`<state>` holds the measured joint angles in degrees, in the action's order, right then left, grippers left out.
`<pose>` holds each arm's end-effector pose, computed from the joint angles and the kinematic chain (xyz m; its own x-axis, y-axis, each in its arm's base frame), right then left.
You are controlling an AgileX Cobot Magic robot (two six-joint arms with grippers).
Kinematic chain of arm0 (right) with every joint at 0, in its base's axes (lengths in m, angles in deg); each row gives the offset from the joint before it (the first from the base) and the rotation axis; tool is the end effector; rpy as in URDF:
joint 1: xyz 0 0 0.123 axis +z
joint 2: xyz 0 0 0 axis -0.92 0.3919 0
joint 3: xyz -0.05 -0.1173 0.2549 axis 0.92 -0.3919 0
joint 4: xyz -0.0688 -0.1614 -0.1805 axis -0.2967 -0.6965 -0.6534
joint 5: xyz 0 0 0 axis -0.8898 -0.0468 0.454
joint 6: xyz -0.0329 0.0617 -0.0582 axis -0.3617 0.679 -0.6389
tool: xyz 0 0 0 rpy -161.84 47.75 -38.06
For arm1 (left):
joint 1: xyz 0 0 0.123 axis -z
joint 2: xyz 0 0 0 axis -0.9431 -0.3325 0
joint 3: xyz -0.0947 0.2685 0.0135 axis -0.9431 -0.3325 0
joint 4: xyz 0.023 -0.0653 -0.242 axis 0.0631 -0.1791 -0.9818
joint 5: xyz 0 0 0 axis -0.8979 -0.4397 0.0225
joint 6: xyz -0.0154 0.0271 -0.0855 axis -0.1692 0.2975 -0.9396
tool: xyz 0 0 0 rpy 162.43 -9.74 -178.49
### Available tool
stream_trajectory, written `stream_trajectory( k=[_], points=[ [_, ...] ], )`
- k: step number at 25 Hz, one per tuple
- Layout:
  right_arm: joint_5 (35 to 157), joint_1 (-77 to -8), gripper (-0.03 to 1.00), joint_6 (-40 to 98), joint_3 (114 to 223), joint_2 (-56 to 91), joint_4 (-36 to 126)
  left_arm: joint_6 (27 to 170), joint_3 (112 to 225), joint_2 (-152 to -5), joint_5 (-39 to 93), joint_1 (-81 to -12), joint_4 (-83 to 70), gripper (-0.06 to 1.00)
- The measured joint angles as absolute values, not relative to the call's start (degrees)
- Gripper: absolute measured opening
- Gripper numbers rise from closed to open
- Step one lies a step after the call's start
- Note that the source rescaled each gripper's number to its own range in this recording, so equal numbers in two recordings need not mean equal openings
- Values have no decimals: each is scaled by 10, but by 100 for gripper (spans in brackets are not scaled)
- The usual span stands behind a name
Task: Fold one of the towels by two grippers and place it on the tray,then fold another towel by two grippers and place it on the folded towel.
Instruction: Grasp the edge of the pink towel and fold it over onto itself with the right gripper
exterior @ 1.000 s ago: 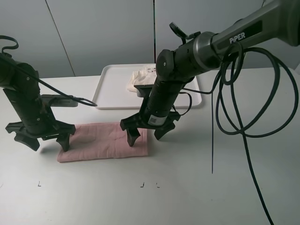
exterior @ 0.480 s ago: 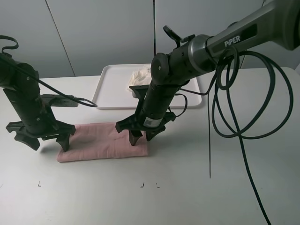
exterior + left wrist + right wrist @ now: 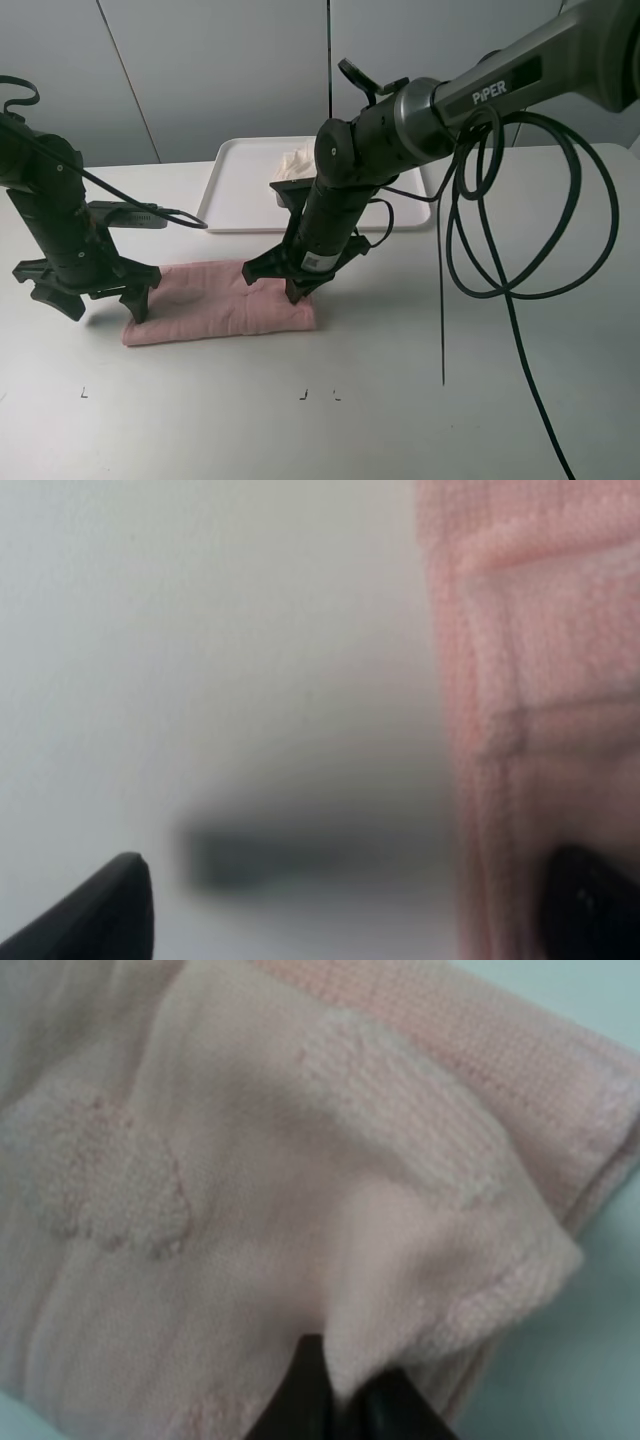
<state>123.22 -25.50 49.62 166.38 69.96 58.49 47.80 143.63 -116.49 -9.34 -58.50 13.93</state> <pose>0.2977 0.2893 0.0894 -0.8856 -0.4358 -0.1604 -0.4639 0.8455 0.2643 0.3028 -0.0574 0.0974 -0.9996 0.0217 0.0171 0.0230 0.9961 0.0849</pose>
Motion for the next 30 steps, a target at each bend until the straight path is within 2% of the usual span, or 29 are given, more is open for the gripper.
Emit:
stream_trajectory(
  k=[10, 16, 30],
  points=[
    [1243, -245, 0, 492, 1664, 694, 570, 479, 1436, -1165, -93, -585, 139, 100],
    [1248, -244, 0, 492, 1681, 639, 582, 480, 1436, -1165, -93, -585, 139, 100],
    [1248, -231, 0, 261, 1702, 676, 970, 489, 1436, -1165, -92, -585, 139, 100]
  ],
)
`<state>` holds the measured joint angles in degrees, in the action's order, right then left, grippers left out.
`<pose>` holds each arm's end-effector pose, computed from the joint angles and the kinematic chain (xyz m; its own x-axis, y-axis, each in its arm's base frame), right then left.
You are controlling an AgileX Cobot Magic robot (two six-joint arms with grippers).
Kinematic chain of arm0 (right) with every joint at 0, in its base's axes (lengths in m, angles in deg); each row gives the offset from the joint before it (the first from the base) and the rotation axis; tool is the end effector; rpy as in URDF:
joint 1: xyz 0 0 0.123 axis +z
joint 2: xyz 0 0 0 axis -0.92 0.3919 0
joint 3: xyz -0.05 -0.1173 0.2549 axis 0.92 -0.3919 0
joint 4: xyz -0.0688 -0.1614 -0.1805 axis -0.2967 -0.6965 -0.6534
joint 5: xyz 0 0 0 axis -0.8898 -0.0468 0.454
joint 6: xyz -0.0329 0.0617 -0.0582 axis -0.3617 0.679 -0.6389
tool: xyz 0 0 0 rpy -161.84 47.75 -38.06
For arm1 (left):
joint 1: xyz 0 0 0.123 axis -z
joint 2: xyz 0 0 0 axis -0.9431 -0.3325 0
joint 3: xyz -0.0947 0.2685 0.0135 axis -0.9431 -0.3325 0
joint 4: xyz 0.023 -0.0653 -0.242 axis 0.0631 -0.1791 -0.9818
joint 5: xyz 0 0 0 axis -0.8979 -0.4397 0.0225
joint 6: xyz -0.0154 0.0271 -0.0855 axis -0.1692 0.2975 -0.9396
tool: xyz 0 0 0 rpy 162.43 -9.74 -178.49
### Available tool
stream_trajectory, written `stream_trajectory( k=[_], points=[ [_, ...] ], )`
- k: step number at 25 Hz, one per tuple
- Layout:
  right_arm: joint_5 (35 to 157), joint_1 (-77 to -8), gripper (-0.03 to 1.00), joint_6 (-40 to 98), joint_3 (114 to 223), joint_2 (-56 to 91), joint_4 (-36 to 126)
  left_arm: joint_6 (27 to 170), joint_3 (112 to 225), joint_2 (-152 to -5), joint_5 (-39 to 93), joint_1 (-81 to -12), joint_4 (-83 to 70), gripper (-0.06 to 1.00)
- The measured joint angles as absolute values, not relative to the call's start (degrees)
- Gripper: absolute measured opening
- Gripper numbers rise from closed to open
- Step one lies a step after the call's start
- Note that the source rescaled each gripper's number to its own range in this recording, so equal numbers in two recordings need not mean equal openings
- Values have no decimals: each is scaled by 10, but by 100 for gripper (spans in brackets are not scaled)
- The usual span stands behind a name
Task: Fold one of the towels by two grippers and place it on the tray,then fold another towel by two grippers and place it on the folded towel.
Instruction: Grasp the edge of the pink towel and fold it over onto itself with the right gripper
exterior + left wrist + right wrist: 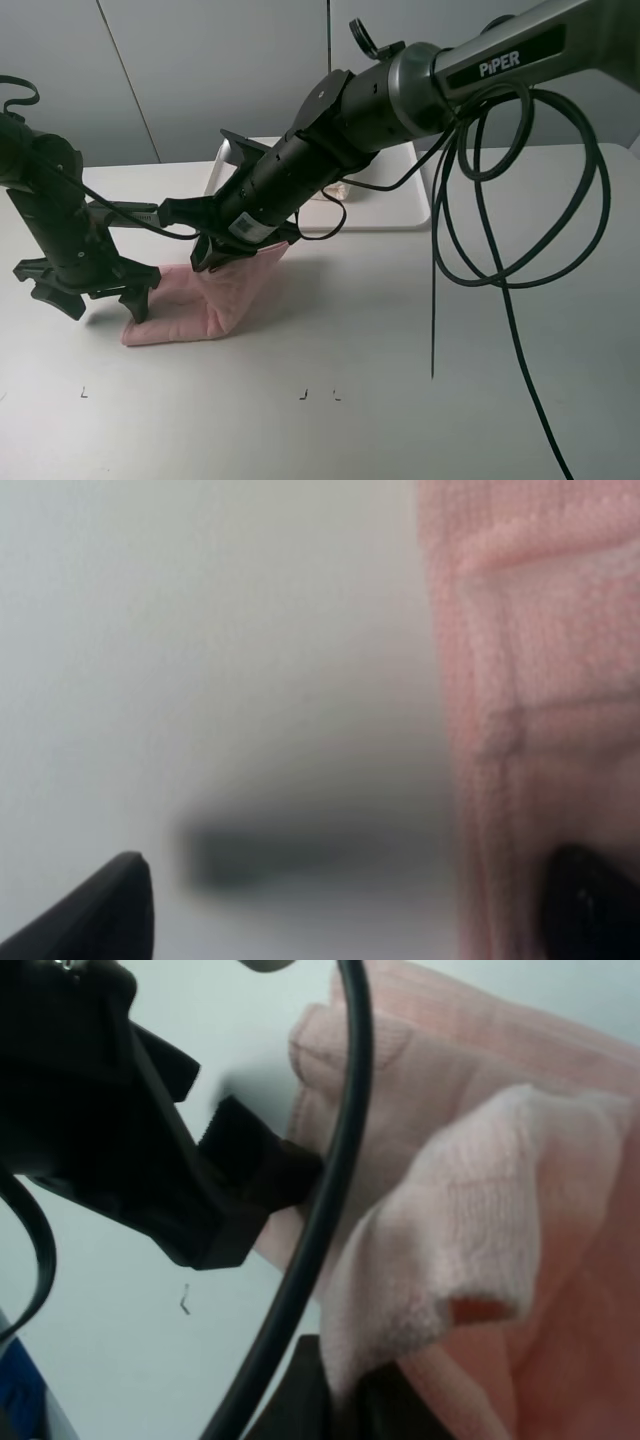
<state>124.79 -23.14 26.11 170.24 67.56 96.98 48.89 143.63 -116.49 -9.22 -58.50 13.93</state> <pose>0.2861 0.3413 0.1415 -0.9110 -0.3196 -0.2607 -0.4105 0.6415 0.6481 0.3030 -0.0574 0.0974 -0.9990 0.0408 0.0167 0.0420 0.9956 0.0840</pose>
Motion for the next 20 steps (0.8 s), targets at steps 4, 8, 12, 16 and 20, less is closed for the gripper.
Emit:
stream_trajectory(
  k=[4, 8, 12, 16, 20],
  points=[
    [1245, -213, 0, 186, 1703, 694, 1059, 493, 1436, -1165, -92, -585, 140, 100],
    [1245, -209, 0, 133, 1704, 711, 1130, 500, 1436, -1165, -91, -585, 141, 100],
    [1252, -207, 0, 78, 1704, 723, 1200, 503, 1436, -1165, -91, -585, 140, 100],
    [1263, -207, 0, 63, 1704, 734, 1220, 507, 1437, -1165, -91, -585, 140, 100],
    [1269, -207, 0, 58, 1704, 736, 1227, 509, 1437, -1165, -91, -585, 140, 100]
  ],
)
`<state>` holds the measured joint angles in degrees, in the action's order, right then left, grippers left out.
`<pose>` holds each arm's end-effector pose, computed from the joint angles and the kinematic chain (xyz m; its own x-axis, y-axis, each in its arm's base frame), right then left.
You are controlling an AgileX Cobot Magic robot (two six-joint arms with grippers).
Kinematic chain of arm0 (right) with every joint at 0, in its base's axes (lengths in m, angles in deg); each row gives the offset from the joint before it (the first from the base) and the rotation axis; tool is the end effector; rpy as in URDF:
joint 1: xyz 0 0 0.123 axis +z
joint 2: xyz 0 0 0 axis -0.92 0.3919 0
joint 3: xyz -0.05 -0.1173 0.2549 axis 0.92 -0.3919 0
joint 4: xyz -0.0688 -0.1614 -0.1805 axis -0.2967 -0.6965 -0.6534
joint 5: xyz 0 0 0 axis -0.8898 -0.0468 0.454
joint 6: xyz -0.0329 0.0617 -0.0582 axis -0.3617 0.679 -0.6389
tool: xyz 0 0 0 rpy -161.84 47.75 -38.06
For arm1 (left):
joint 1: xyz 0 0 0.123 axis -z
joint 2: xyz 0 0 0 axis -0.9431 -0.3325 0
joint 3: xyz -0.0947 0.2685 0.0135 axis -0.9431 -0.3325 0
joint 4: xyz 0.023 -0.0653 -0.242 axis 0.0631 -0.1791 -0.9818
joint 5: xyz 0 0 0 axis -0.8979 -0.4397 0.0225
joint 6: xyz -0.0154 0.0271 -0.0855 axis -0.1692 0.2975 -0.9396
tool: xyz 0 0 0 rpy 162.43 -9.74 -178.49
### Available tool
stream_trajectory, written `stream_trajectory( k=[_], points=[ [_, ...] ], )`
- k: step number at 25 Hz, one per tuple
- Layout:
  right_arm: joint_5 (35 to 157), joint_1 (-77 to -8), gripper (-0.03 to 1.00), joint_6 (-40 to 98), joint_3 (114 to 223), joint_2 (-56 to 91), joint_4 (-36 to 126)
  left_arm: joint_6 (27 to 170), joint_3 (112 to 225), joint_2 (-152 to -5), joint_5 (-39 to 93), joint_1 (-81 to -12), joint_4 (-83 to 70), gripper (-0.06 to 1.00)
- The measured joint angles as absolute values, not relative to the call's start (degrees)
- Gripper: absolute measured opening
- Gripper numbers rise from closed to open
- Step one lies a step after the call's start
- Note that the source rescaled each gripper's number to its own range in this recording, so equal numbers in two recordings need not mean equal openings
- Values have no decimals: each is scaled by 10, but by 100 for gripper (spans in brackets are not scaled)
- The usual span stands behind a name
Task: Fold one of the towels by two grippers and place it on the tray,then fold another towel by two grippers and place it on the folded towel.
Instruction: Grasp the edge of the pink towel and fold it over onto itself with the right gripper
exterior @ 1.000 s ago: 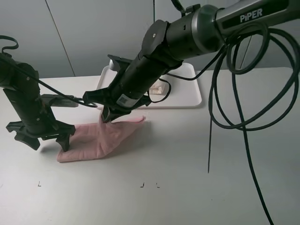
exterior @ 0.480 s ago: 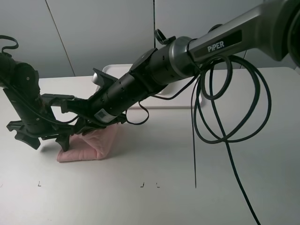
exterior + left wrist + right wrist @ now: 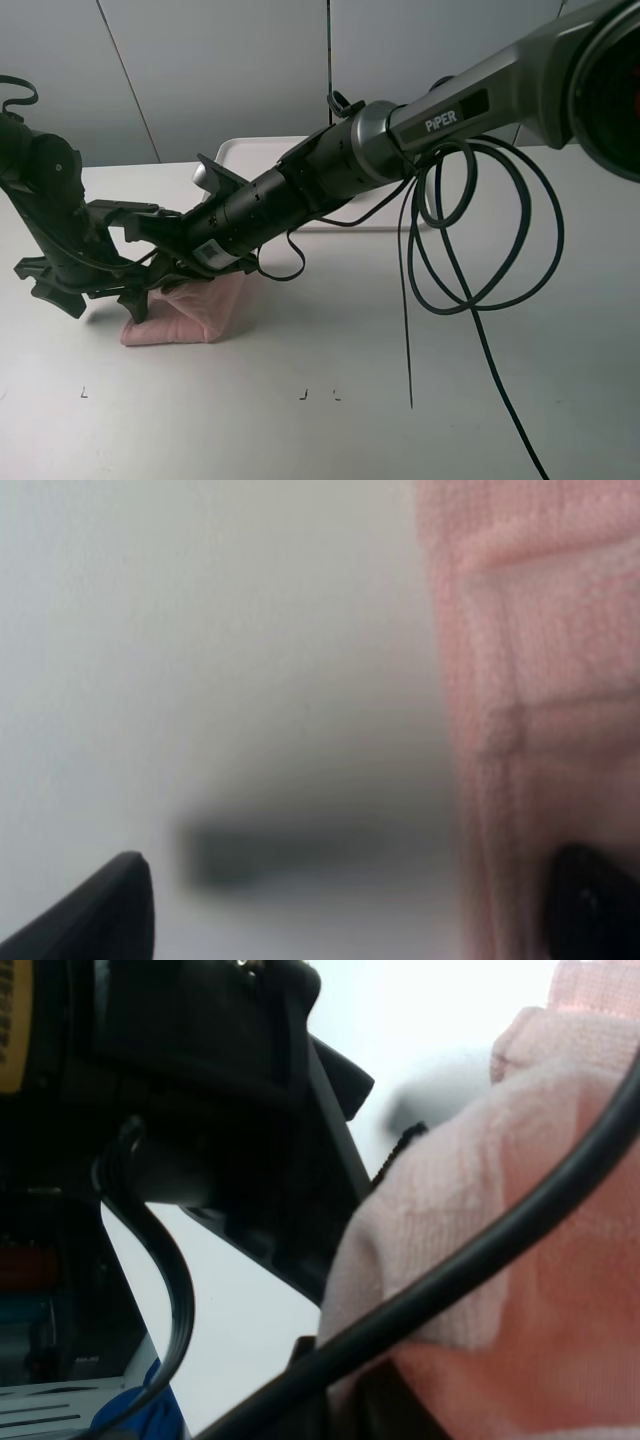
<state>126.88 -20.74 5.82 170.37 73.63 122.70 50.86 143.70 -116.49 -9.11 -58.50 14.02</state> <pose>0.2744 0.3702 0.1139 -0.9260 -0.2743 -0.2593 -0.3664 0.4881 0.7922 0.3035 -0.0575 0.0976 -0.9969 0.0763 0.0163 0.0775 0.9935 0.0837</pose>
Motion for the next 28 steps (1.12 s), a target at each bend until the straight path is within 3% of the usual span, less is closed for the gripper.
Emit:
stream_trajectory(
  k=[9, 20, 28],
  points=[
    [1271, -207, 0, 51, 1704, 736, 1227, 515, 1437, -1162, -90, -586, 139, 100],
    [1274, -207, 0, 50, 1691, 736, 1232, 610, 1436, -1099, -104, -672, 53, 100],
    [1254, -205, 0, 40, 1691, 737, 1290, 632, 1439, -1075, -121, -676, 32, 100]
  ],
)
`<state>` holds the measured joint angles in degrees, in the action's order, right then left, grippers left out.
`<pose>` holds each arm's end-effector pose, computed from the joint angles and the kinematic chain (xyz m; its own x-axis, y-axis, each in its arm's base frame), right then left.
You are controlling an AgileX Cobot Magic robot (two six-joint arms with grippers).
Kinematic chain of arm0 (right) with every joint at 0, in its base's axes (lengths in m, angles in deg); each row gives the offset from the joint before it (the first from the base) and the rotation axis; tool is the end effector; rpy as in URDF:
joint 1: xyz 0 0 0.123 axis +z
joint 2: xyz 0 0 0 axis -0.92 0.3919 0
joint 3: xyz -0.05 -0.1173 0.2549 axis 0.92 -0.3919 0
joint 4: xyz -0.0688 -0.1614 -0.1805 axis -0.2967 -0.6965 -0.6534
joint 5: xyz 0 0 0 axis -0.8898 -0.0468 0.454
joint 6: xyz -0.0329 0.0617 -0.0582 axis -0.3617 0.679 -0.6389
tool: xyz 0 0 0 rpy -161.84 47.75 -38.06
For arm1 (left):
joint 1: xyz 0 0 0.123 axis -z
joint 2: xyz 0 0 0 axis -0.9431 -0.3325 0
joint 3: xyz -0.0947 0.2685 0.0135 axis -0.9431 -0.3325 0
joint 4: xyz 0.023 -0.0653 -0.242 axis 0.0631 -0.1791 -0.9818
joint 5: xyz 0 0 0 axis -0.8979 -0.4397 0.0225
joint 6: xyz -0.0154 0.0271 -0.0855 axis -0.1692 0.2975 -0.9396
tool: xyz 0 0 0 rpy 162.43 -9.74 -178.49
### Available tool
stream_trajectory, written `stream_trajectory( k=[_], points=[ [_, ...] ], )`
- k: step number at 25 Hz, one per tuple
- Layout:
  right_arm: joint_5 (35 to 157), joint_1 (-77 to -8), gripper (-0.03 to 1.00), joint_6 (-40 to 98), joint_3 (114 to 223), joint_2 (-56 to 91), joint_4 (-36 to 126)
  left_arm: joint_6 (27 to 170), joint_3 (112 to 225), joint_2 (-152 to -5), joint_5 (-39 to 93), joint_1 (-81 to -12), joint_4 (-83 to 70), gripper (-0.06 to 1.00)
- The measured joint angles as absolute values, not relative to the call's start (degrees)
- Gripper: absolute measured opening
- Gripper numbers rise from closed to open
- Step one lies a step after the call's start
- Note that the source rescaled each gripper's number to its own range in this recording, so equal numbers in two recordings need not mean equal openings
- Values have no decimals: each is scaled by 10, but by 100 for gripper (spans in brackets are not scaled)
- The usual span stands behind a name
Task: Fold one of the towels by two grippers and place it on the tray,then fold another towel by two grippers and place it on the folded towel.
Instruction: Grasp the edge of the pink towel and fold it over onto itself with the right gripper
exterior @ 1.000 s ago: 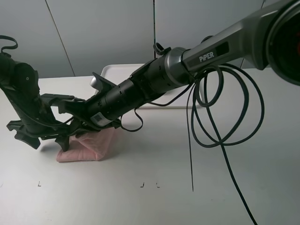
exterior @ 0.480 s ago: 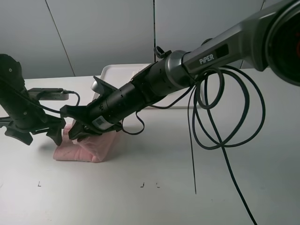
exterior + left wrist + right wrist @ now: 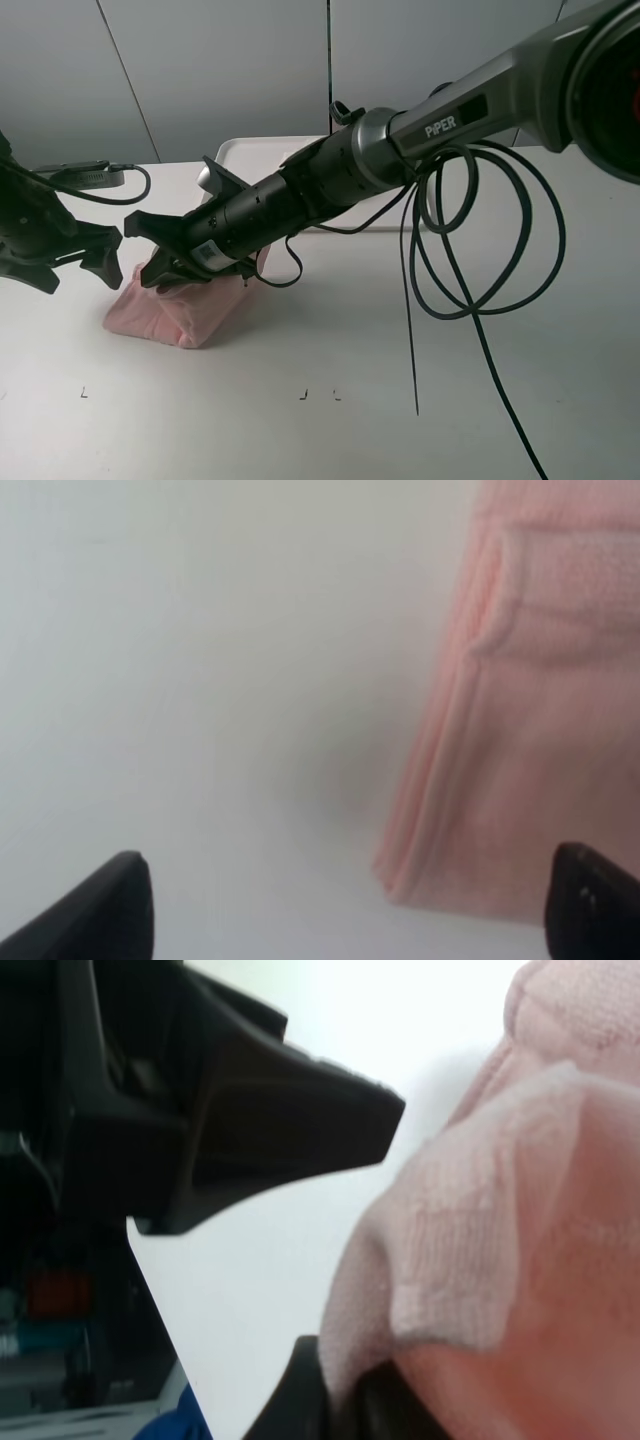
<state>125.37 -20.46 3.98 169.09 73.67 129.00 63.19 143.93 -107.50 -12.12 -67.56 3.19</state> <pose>0.2744 0.3710 0.1116 -0.9514 -0.1993 -0.2346 -0.3040 0.4890 0.8176 0.3043 -0.0200 0.1462 -0.9971 -0.0100 -0.0751 -0.0064 0.9989 -0.0475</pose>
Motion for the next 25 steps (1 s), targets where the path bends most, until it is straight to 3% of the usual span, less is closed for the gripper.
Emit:
stream_trajectory(
  k=[9, 18, 20, 23, 25],
  points=[
    [1116, -157, 0, 22, 1693, 738, 1324, 641, 1513, -1075, -178, -676, 23, 100],
    [1135, -152, 3, 3, 1756, 808, 1365, 652, 1528, -1075, -199, -676, 22, 100],
    [1135, -151, 18, -1, 1762, 810, 1365, 654, 1528, -1075, -199, -676, 22, 100],
    [1145, -150, 66, -12, 1765, 811, 1367, 656, 1528, -1075, -199, -676, 21, 100],
    [1169, -150, 88, -17, 1768, 811, 1368, 656, 1529, -1075, -197, -676, 21, 100]
  ],
)
